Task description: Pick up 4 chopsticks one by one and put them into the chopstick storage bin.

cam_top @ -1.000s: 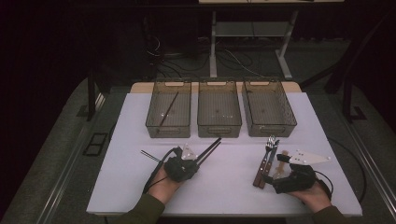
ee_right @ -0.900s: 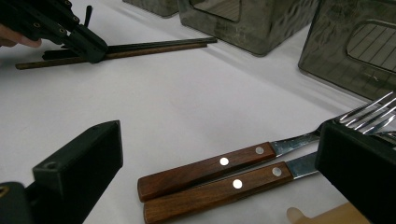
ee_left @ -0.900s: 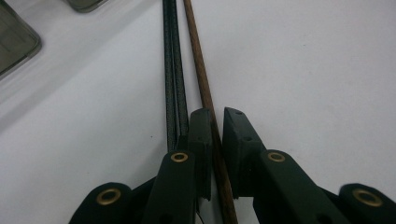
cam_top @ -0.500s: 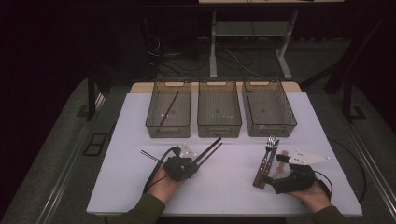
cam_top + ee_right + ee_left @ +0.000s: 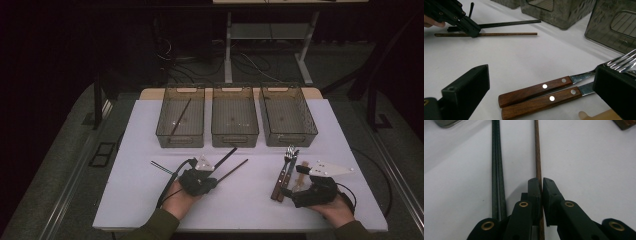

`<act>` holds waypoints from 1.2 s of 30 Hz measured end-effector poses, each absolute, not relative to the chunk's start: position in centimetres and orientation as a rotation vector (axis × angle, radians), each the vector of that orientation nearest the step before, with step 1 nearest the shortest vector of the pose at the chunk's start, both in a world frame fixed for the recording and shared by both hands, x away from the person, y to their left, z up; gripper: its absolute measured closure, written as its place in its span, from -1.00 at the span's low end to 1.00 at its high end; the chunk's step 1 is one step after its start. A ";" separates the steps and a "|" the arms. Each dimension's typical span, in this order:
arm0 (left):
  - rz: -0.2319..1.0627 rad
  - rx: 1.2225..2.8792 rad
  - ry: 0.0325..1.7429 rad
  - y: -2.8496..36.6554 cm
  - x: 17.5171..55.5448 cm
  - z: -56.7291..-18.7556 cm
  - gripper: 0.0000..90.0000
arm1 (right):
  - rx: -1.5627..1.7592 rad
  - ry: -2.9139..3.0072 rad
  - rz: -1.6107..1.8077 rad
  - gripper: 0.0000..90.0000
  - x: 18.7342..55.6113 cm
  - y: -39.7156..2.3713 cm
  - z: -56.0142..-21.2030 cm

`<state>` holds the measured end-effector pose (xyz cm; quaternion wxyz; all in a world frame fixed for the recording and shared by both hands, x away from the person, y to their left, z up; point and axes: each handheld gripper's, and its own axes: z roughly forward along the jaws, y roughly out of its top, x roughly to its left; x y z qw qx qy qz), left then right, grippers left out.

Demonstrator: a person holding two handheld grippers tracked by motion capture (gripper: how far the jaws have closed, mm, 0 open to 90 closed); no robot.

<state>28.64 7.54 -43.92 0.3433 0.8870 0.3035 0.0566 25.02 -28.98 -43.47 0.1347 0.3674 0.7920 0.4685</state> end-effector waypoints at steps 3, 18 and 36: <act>0.141 2.307 0.756 7.7 28.7 -43.5 0.90 | 1.064 2.297 1.357 -0.99 25.0 -29.0 -43.5; 0.104 2.248 0.701 8.7 28.8 -41.9 0.90 | 1.062 2.315 1.360 -0.99 25.3 -28.7 -43.8; 0.123 2.201 0.685 10.9 29.4 -40.7 0.90 | 1.052 2.323 1.353 -0.99 25.2 -28.6 -43.7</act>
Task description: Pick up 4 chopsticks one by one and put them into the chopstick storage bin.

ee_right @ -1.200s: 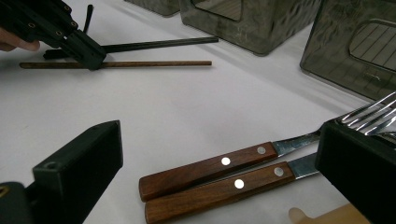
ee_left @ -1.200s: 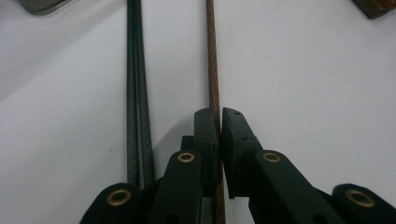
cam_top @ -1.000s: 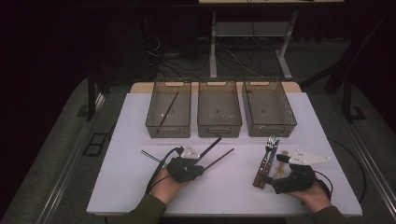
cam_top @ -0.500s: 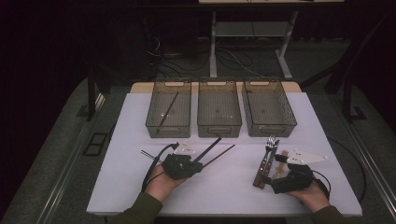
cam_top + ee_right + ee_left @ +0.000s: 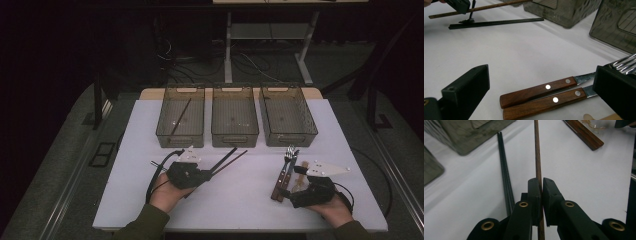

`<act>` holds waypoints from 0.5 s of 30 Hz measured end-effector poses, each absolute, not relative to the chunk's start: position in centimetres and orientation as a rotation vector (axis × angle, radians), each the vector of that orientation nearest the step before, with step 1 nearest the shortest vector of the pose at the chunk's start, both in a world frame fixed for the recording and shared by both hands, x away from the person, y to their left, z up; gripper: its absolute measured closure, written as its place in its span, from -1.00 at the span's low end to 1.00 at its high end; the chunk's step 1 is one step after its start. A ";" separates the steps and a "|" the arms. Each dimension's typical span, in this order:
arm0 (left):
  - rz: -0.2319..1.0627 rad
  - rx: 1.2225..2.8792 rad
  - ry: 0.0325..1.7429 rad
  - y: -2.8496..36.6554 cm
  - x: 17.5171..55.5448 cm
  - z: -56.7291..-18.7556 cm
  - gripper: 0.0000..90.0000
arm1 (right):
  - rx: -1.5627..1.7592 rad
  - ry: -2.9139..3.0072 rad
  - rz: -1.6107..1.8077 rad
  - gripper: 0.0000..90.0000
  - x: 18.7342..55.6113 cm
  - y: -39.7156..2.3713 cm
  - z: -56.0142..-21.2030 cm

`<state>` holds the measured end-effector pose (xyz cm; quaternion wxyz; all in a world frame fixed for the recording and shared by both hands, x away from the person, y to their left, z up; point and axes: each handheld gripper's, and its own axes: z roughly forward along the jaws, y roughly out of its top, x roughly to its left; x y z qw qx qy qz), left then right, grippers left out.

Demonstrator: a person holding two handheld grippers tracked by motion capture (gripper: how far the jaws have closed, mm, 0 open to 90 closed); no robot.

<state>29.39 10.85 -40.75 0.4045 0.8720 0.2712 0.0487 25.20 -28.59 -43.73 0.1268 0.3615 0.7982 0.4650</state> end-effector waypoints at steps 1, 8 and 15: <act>0.133 2.199 0.690 11.0 29.4 -40.7 0.90 | 1.052 2.323 1.353 -0.99 25.2 -28.6 -43.7; 0.176 2.173 0.717 12.4 29.8 -40.3 0.90 | 1.052 2.323 1.355 -0.99 25.2 -28.6 -43.7; 0.205 2.155 0.742 13.8 30.3 -40.0 0.90 | 1.053 2.324 1.354 -0.99 25.2 -28.6 -43.7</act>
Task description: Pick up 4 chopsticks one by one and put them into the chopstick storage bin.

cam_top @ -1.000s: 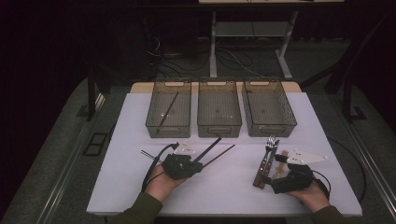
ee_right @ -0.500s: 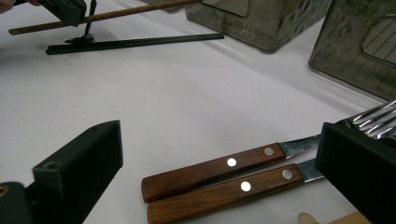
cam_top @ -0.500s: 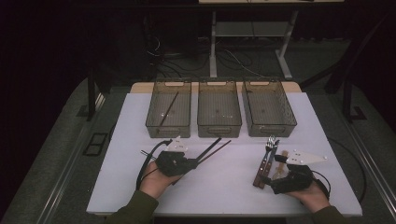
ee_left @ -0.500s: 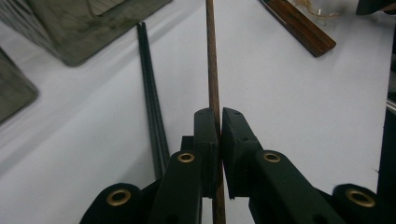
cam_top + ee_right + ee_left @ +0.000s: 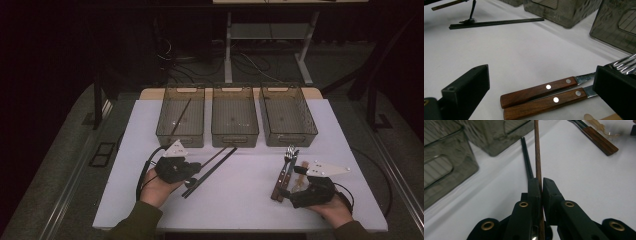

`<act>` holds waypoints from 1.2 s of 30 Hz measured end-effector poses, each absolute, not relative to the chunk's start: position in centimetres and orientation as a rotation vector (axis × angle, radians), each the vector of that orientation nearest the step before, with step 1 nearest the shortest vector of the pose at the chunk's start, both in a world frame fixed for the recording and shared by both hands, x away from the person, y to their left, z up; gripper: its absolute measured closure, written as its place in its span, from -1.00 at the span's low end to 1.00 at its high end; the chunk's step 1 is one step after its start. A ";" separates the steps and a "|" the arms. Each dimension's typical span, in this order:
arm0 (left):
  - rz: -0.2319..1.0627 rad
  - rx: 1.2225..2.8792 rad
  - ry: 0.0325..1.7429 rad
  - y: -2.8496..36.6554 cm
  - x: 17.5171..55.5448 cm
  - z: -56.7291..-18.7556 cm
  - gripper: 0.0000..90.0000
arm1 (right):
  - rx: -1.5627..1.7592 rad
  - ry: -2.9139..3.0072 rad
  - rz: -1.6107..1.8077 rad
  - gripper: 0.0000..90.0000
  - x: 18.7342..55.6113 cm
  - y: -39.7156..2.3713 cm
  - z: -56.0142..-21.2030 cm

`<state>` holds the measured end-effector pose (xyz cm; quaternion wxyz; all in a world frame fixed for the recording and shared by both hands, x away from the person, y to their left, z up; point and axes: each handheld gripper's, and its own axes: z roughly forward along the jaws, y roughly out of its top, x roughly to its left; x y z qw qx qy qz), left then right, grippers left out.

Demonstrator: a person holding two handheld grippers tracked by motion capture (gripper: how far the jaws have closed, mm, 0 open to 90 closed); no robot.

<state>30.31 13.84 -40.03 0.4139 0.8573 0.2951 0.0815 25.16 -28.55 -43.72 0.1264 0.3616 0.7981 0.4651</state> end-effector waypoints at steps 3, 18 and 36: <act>0.214 2.129 0.763 14.4 30.5 -40.0 0.90 | 1.053 2.323 1.356 -0.99 25.2 -28.6 -43.7; 0.276 2.036 0.869 18.0 31.4 -39.6 0.90 | 1.052 2.322 1.358 -0.99 25.2 -28.6 -43.7; 0.344 1.958 0.925 19.1 34.1 -38.3 0.90 | 1.061 2.319 1.355 -0.99 25.3 -28.6 -43.8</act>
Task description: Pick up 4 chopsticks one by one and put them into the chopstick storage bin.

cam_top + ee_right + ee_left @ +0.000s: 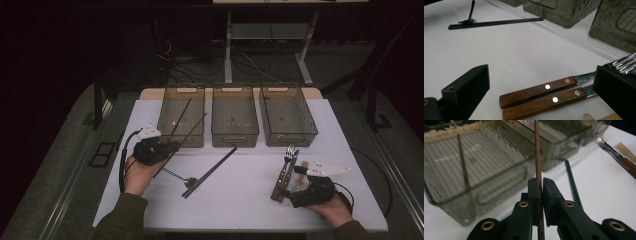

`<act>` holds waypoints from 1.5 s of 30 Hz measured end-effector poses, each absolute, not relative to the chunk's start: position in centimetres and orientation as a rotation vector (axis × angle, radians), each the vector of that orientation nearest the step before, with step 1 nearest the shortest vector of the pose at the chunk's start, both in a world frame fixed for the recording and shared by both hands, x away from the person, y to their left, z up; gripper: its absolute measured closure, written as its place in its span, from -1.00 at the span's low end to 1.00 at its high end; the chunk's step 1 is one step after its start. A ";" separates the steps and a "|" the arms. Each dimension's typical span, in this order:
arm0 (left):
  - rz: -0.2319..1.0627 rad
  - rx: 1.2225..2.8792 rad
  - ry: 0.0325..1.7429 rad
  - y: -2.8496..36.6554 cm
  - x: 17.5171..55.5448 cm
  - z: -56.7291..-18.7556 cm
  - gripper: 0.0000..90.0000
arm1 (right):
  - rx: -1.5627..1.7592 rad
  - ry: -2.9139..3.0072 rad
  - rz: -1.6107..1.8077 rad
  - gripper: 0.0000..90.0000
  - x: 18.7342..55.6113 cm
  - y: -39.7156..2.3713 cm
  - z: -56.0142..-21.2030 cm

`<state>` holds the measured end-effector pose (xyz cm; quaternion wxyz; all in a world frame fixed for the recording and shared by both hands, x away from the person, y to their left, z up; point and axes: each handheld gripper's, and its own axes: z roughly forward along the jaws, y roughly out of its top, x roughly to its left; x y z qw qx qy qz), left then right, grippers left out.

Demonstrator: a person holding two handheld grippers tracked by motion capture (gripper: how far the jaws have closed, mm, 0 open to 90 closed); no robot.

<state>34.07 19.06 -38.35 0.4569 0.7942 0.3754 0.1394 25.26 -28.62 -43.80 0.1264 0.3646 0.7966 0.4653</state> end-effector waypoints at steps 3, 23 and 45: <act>0.358 1.948 0.935 19.2 34.9 -38.1 0.90 | 1.058 2.319 1.355 -0.99 25.3 -28.6 -43.8; 0.378 1.888 1.012 19.2 40.9 -36.4 0.90 | 1.076 2.314 1.351 -0.99 25.3 -28.7 -43.8; 0.433 1.864 1.043 17.5 46.2 -35.3 0.90 | 1.081 2.306 1.372 -0.99 25.2 -28.8 -43.8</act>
